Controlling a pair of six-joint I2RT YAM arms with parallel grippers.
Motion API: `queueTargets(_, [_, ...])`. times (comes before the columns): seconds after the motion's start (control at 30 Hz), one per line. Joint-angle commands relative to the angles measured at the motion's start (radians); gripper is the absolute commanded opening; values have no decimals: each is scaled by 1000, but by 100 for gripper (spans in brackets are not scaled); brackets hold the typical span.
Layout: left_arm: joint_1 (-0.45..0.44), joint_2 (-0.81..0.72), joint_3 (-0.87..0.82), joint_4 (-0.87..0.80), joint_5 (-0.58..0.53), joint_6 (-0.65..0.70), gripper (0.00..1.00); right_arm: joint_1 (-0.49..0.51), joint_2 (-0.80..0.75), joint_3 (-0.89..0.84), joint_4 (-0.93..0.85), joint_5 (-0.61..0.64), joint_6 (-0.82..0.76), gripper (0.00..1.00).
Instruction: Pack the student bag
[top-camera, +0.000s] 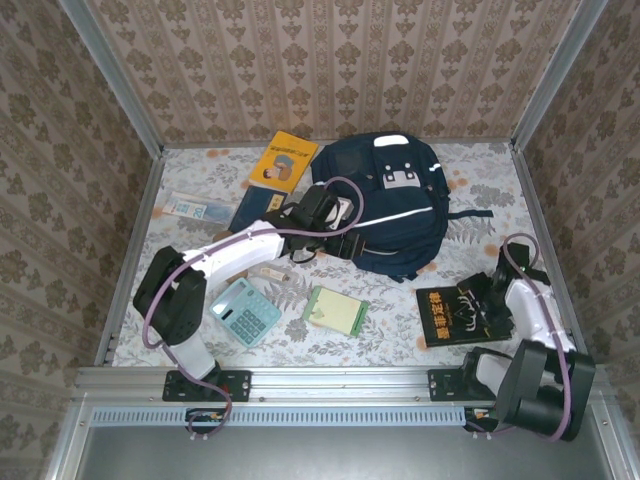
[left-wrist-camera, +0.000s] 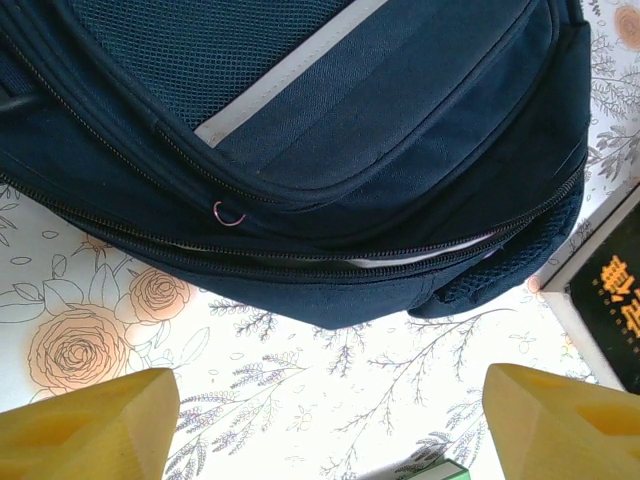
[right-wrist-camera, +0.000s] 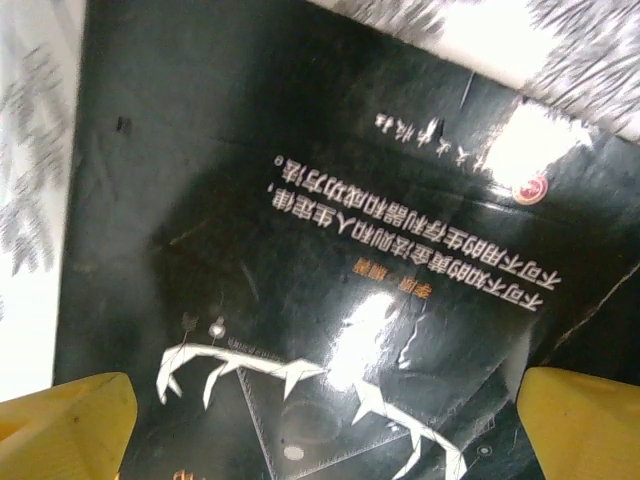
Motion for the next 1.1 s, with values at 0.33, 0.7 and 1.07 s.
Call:
queueTargets(0.33, [-30,-63,-75,33,-23,-34,80,415,-23,-49,297,-156,398,99])
queueTargets(0.7, [-125,-81,-154,78,-69,-161,79,504,-59,104,64,-26,195,100])
queueTargets(1.07, [-419,18,1,-57,-271,-317,58,424,56,180,20,37,-78,99])
